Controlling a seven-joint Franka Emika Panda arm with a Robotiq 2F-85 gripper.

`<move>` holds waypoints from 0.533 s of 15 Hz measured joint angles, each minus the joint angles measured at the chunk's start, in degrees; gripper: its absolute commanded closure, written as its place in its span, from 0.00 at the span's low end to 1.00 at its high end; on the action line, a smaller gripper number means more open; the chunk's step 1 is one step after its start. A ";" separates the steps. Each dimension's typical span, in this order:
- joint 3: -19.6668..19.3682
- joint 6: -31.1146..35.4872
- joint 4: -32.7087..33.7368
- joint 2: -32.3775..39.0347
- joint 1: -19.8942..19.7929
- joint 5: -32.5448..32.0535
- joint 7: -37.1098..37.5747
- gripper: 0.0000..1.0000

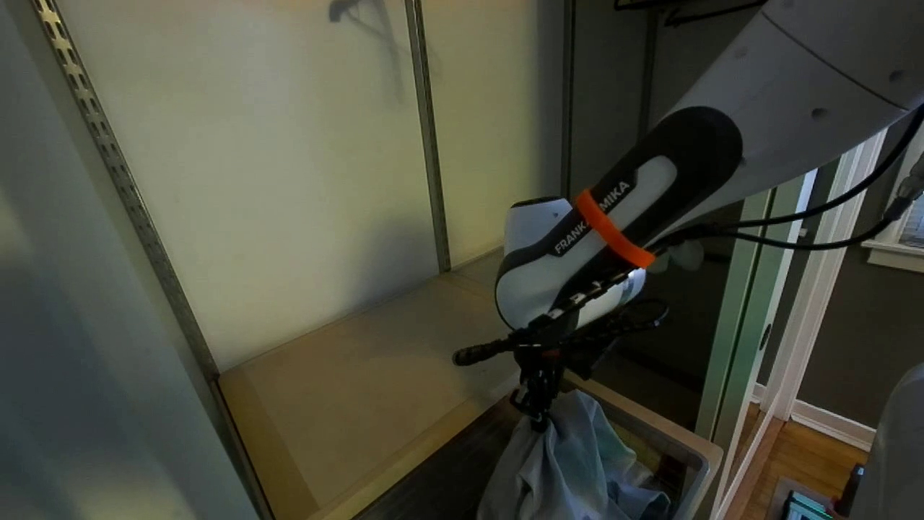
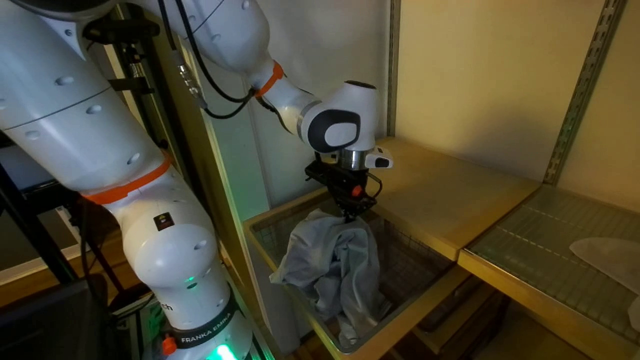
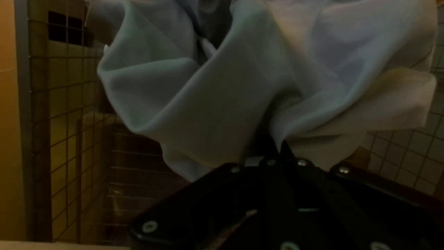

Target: Remove the grey cloth from the table on the left and put it on the pulled out tray on the left

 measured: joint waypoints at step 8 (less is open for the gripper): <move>0.08 6.15 -1.12 -0.68 -0.79 -3.26 4.33 0.28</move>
